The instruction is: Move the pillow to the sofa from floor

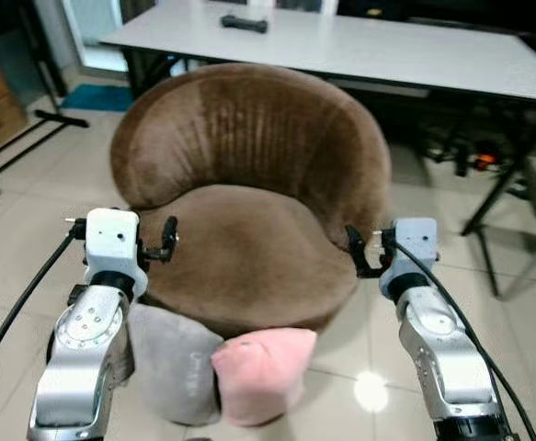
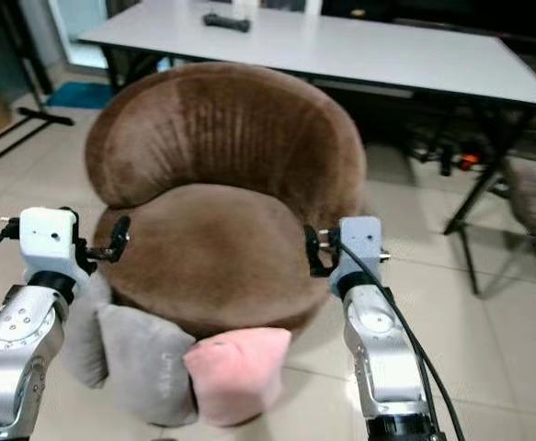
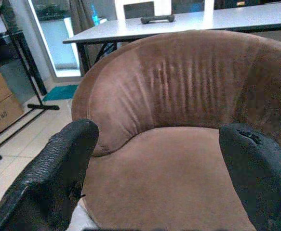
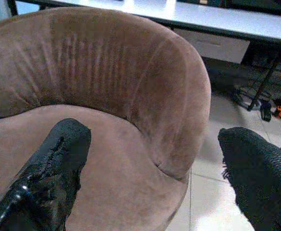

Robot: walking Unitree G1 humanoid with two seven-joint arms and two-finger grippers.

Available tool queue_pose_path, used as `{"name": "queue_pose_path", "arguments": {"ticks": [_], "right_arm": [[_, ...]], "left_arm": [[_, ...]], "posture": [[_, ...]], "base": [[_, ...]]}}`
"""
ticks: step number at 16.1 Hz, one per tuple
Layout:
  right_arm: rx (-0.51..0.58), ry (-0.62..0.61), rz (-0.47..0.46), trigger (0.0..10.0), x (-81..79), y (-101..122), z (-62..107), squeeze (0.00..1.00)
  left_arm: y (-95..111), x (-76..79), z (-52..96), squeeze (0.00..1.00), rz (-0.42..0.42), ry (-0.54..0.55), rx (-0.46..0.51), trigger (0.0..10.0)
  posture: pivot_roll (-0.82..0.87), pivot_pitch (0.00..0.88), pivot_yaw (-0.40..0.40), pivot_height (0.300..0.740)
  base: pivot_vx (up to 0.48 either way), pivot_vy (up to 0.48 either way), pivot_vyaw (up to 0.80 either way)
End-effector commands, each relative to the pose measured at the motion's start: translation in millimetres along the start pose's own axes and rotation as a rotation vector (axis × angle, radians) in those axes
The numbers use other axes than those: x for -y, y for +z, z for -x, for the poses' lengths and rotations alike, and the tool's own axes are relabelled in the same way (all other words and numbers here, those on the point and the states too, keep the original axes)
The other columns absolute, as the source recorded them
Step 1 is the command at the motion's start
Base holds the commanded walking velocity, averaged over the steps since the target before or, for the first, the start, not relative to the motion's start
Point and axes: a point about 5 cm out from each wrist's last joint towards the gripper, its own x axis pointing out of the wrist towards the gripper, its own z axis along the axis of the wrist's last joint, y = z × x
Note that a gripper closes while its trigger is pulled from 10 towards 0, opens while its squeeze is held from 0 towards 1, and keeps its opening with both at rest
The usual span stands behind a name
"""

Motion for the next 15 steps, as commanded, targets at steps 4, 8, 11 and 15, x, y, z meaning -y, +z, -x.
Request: {"name": "queue_pose_path", "arguments": {"ticks": [4,8,11,15], "right_arm": [[0.022,0.005,0.029,10.0,0.7,3.7,-3.8,1.0],[0.018,-0.033,0.013,10.0,3.0,2.2,-4.3,1.0],[0.011,-0.04,0.006,10.0,4.0,-0.2,-3.6,1.0],[-0.01,-0.067,-0.01,10.0,7.4,-5.0,0.0,1.0]], "left_arm": [[7.0,2.9,0.1,0.0,-0.02,-0.006,0.039,10.0],[8.4,1.6,0.5,0.0,-0.034,0.003,0.065,10.0],[10.2,-2.9,0.5,0.0,-0.052,0.036,0.083,10.0],[10.4,-4.7,1.1,0.0,-0.032,0.006,0.095,10.0]], "posture": [[0.07,0.0,-0.037,0.74],[0.08,0.0,-0.038,0.74],[0.08,0.0,-0.035,0.74],[0.07,0.0,-0.011,0.74]], "base": [[0.0,-0.48,0.71],[0.0,-0.36,0.6],[0.0,0.0,0.0],[0.0,0.0,0.0]]}}
